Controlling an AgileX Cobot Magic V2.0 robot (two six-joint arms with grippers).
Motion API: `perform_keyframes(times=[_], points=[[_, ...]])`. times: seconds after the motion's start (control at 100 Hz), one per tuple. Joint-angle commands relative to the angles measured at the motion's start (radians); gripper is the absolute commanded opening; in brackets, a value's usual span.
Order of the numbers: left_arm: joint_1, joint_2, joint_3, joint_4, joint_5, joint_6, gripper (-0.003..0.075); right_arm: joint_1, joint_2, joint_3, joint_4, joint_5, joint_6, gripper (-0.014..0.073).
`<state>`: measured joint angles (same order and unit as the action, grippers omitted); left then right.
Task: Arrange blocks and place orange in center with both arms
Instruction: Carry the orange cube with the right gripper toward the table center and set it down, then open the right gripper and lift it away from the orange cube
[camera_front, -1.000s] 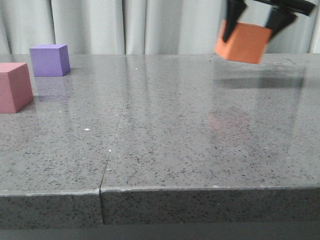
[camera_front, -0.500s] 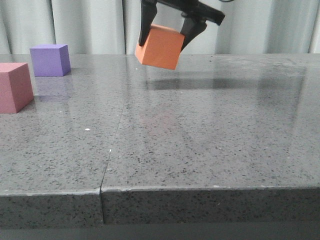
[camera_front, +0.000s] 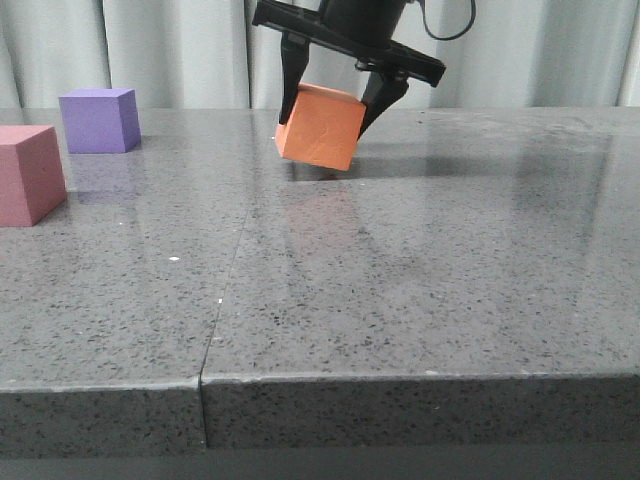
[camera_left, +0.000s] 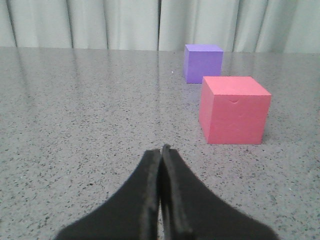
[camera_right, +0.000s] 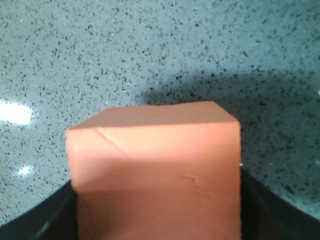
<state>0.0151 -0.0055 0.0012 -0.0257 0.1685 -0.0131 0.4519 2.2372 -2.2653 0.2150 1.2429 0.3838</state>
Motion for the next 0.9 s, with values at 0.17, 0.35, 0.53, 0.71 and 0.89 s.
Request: perform_keyframes(times=[0.17, 0.35, 0.53, 0.71, 0.89], points=[[0.003, -0.03, 0.041, -0.01, -0.077, -0.001, -0.002, -0.006, -0.063, -0.033, -0.004, 0.04, 0.074, 0.0278], [0.003, -0.03, 0.041, -0.01, -0.077, -0.001, -0.002, -0.006, -0.063, -0.033, -0.012, 0.044, 0.081, 0.0281], [0.003, -0.03, 0.041, -0.01, -0.077, -0.001, -0.002, -0.006, -0.063, -0.033, -0.009, 0.044, 0.078, 0.0535], [0.003, -0.03, 0.041, -0.01, -0.077, -0.001, -0.002, -0.006, -0.063, -0.034, -0.008, 0.041, 0.078, 0.0661], [0.003, -0.03, 0.041, -0.01, -0.077, -0.001, -0.002, -0.006, -0.088, -0.037, -0.009, 0.044, 0.078, 0.0661]])
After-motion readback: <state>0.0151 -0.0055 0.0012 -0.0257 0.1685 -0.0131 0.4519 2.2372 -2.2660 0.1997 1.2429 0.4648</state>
